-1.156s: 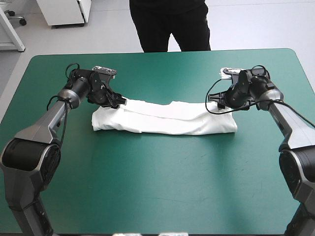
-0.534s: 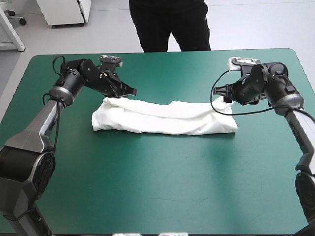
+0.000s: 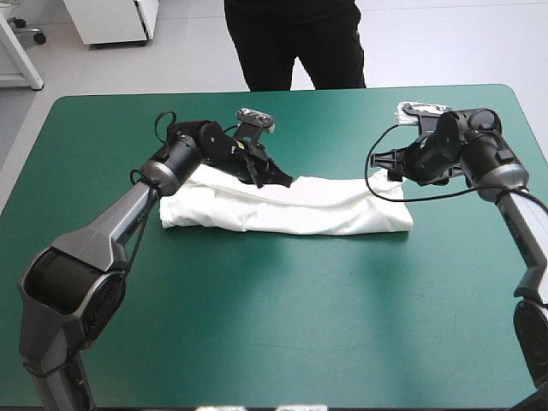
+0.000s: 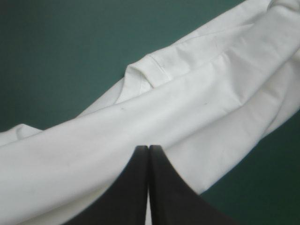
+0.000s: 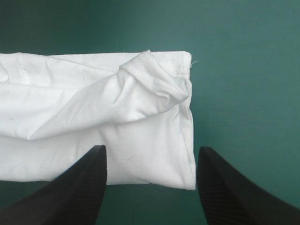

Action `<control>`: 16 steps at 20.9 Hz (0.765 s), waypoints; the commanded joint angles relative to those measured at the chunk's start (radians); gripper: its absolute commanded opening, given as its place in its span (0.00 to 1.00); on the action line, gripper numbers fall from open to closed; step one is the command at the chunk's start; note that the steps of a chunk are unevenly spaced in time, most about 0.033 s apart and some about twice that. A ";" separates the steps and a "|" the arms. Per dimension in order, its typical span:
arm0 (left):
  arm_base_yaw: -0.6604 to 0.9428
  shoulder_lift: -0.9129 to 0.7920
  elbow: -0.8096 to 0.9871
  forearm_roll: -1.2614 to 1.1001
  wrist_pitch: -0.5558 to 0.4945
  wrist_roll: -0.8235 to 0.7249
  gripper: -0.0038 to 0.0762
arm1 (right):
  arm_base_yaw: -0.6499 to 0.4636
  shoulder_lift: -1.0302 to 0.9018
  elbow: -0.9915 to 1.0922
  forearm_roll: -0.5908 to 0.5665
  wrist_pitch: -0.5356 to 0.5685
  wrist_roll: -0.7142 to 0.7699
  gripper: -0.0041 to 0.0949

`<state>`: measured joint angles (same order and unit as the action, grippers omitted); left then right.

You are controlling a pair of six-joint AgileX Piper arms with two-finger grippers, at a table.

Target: Fold the cloth

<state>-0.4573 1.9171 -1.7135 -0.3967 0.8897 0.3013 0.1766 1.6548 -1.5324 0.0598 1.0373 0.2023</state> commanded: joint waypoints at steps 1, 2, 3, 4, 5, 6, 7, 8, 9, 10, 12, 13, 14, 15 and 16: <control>-0.021 -0.016 -0.030 -0.033 -0.038 0.003 0.04 | -0.006 -0.052 -0.030 -0.002 -0.025 0.000 0.58; -0.031 0.007 -0.030 -0.033 -0.035 0.003 0.04 | -0.006 -0.052 -0.030 -0.002 -0.025 0.000 0.58; -0.032 0.018 -0.030 -0.035 -0.035 0.003 0.04 | -0.006 -0.052 -0.030 -0.002 -0.025 0.000 0.58; -0.040 0.038 -0.030 -0.036 -0.035 0.003 0.04 | -0.006 -0.052 -0.030 -0.002 -0.025 0.000 0.58; -0.044 0.048 -0.030 -0.037 -0.032 0.003 0.04 | -0.006 -0.052 -0.030 -0.002 -0.022 0.000 0.58; -0.049 0.060 -0.028 -0.035 -0.029 0.003 0.04 | -0.008 -0.052 -0.030 0.001 -0.020 0.002 0.58; -0.052 0.069 -0.028 -0.033 -0.027 0.003 0.04 | -0.010 -0.052 -0.030 0.007 -0.016 0.011 0.58; -0.059 0.088 -0.028 -0.033 -0.019 0.003 0.04 | -0.014 -0.052 -0.030 0.027 -0.016 0.014 0.58; -0.059 0.102 -0.028 -0.032 -0.008 0.003 0.04 | -0.023 -0.052 -0.030 0.041 -0.016 0.014 0.58; -0.059 0.117 -0.028 -0.039 0.011 0.003 0.04 | -0.039 -0.052 -0.030 0.062 -0.015 0.011 0.58; -0.059 0.134 -0.028 -0.043 0.051 0.009 0.04 | -0.086 -0.050 -0.028 0.144 -0.004 -0.063 0.58; -0.059 0.134 -0.028 -0.043 0.057 0.009 0.04 | -0.107 -0.045 -0.028 0.185 0.005 -0.111 0.58; -0.059 0.134 -0.028 -0.043 0.057 0.009 0.04 | -0.138 -0.032 -0.028 0.241 0.024 -0.186 0.59; -0.059 0.134 -0.028 -0.043 0.057 0.009 0.04 | -0.151 -0.020 -0.028 0.251 0.039 -0.208 0.60; -0.059 0.134 -0.028 -0.045 0.059 0.009 0.04 | -0.167 0.005 -0.028 0.259 0.062 -0.232 0.64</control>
<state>-0.5099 2.0997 -1.7168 -0.4107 0.9321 0.3095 0.0385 1.6693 -1.5331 0.2737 1.0901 0.0336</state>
